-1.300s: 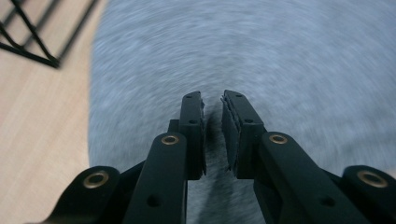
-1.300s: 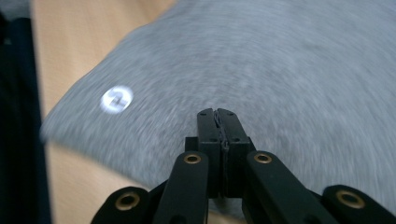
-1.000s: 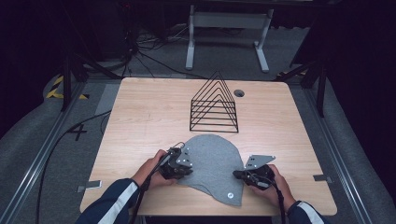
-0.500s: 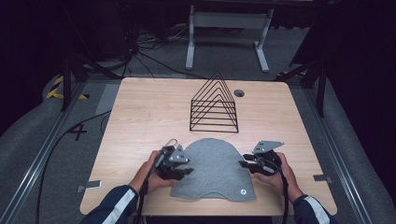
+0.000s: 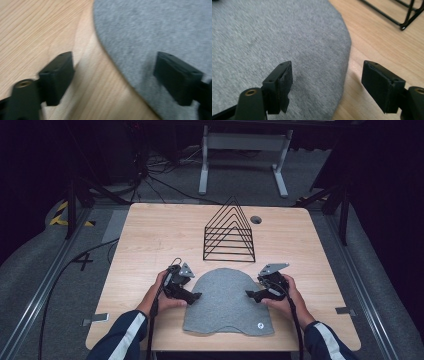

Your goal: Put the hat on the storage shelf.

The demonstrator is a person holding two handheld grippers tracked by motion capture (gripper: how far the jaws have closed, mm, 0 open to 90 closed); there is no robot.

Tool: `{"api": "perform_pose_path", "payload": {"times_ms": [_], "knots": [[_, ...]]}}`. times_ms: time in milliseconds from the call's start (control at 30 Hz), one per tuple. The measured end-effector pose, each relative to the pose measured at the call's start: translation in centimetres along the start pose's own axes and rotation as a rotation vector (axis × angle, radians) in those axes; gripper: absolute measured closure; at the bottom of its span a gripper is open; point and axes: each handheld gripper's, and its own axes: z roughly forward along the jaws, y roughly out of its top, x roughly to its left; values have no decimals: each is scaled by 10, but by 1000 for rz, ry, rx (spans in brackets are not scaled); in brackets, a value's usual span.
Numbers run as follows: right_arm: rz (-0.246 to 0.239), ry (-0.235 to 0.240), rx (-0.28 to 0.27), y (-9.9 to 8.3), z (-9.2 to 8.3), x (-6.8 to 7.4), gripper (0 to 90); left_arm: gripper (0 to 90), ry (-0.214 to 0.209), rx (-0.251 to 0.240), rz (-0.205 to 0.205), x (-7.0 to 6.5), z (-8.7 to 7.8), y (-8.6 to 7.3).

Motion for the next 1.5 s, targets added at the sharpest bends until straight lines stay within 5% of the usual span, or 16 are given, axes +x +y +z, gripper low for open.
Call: {"api": "perform_pose_path", "payload": {"times_ms": [167, 333, 500, 700, 1067, 1500], "knots": [[8, -2, -6, -2, 4, 0, 186, 78, 22, -4, -11, 2, 0, -3], [-23, 25, -5, -1, 0, 5, 357, 84, -8, -7, 10, -7, 3, -1], [-25, 37, -1, 0, -2, 8, 508, 111, -26, 42, 43, -21, 2, 6], [-10, 75, -14, -2, -4, 5, 739, 339, -39, 24, 40, -24, -1, 7], [-7, 87, -33, -6, -6, 5, 835, 737, -100, -9, 38, -19, -3, 6], [-26, 73, -85, -6, -19, 5, 841, 862, -81, -35, 74, -22, -9, 9]]}}
